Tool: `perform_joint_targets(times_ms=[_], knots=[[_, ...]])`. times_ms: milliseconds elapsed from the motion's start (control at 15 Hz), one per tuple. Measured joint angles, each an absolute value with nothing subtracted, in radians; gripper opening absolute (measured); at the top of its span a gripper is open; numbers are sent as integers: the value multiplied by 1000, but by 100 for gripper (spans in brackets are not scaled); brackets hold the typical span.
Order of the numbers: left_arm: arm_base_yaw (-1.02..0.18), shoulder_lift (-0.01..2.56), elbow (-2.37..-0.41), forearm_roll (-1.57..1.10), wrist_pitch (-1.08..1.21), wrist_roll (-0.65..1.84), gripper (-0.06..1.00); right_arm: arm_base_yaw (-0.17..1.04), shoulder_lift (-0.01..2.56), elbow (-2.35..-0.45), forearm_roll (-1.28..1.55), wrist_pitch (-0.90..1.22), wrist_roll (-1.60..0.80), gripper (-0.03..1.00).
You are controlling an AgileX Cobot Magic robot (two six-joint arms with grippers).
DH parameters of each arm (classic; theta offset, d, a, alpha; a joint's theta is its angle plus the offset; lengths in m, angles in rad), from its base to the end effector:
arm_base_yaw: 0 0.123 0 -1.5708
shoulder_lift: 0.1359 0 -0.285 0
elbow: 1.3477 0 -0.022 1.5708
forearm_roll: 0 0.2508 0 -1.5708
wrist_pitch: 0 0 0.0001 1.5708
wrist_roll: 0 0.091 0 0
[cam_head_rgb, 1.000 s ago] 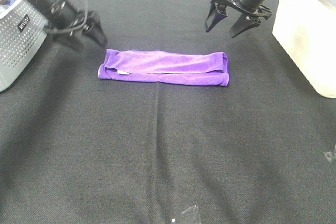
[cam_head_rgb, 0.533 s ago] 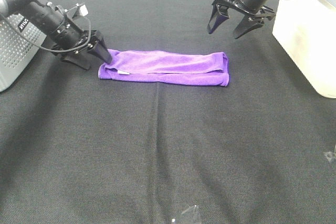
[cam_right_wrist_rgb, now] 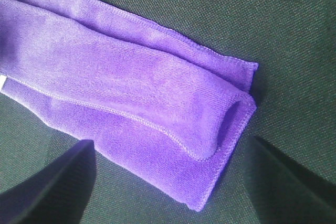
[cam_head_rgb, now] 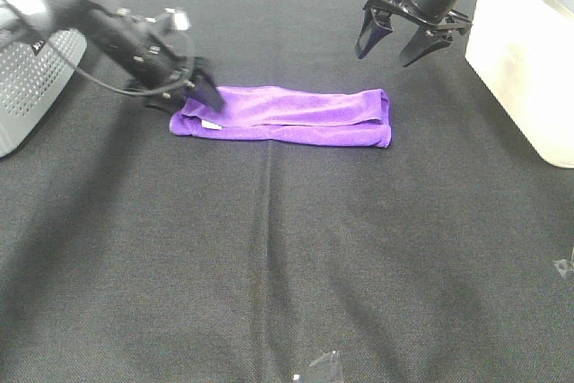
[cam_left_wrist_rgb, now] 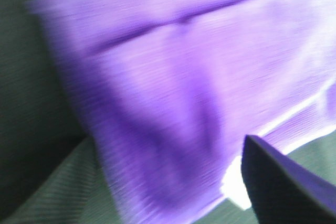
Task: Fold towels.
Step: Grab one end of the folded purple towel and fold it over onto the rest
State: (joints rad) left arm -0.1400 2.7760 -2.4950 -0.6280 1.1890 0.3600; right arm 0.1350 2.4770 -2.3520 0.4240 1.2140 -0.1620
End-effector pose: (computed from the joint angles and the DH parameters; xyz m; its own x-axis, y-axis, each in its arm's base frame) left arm 0.5356 -0.1256 0.0876 -0.9260 0.2115 -0.3127 0.3495 0.7934 -0.4983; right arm 0.5168 0.1056 0.2004 -0.9292 -0.1315 -0.3453 -0.2606 0.8958 0.3601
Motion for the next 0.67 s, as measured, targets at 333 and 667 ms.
perform_joint_targets(times_ms=[333,667], knots=[[-155,2786,-2495,-602,1182,362,5,135,2477,-2352,410,1214,-162,75],[-160,2785,-2564,-469,1210,295,5,135,2425,-2311,351,1214,-112,75]])
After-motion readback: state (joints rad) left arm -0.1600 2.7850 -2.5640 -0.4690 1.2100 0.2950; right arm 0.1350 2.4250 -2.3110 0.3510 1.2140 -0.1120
